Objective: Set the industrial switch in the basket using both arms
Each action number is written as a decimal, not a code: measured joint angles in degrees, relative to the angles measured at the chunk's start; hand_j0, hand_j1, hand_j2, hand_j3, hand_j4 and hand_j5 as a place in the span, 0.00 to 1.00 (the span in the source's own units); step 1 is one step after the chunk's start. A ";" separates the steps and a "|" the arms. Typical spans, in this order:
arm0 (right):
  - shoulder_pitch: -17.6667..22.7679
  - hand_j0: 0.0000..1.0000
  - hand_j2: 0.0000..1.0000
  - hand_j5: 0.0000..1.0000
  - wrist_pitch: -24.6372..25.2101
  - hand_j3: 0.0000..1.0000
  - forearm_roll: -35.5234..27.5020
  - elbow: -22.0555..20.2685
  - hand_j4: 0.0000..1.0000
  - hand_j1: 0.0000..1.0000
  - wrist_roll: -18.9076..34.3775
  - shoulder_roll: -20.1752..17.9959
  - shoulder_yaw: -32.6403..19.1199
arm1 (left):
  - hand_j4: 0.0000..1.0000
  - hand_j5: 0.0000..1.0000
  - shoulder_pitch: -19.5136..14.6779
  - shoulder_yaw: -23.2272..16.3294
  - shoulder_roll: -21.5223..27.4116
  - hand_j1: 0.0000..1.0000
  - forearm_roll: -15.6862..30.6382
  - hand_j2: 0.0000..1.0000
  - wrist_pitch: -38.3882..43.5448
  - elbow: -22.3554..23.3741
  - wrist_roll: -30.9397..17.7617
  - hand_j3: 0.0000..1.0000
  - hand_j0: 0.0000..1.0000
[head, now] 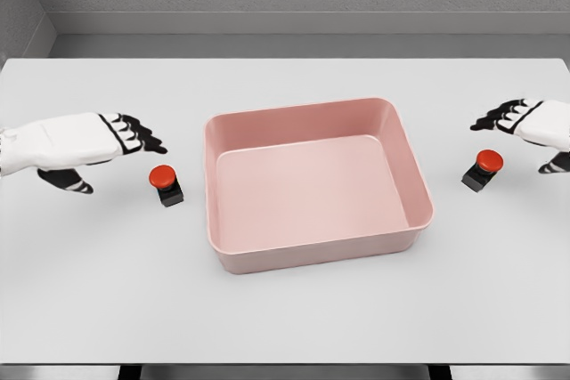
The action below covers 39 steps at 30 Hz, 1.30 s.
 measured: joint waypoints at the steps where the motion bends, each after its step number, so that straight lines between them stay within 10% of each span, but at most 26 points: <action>1: 0.44 1.00 1.00 1.00 0.00 1.00 0.27 0.08 1.00 1.00 0.00 0.05 0.09 | 1.00 1.00 -0.09 0.00 -0.66 1.00 -0.62 1.00 0.34 0.00 -0.25 1.00 1.00; 18: 1.14 1.00 1.00 1.00 0.01 1.00 4.81 1.57 1.00 1.00 0.37 5.69 0.16 | 1.00 1.00 -1.85 -6.92 -5.97 1.00 -9.95 1.00 4.59 1.46 -0.47 1.00 1.00; 27: 1.76 1.00 1.00 1.00 0.01 1.00 5.28 1.41 1.00 1.00 0.47 6.47 0.28 | 0.83 0.83 -1.93 -7.12 -6.86 0.83 -10.47 0.83 5.08 1.49 -0.44 0.83 0.83; 39: 1.93 0.76 0.76 0.76 0.01 0.76 6.31 1.41 0.76 0.76 0.56 6.52 -0.16 | 0.80 0.80 -2.55 -7.33 -8.76 0.80 -10.61 0.80 5.08 1.19 -0.44 0.80 0.80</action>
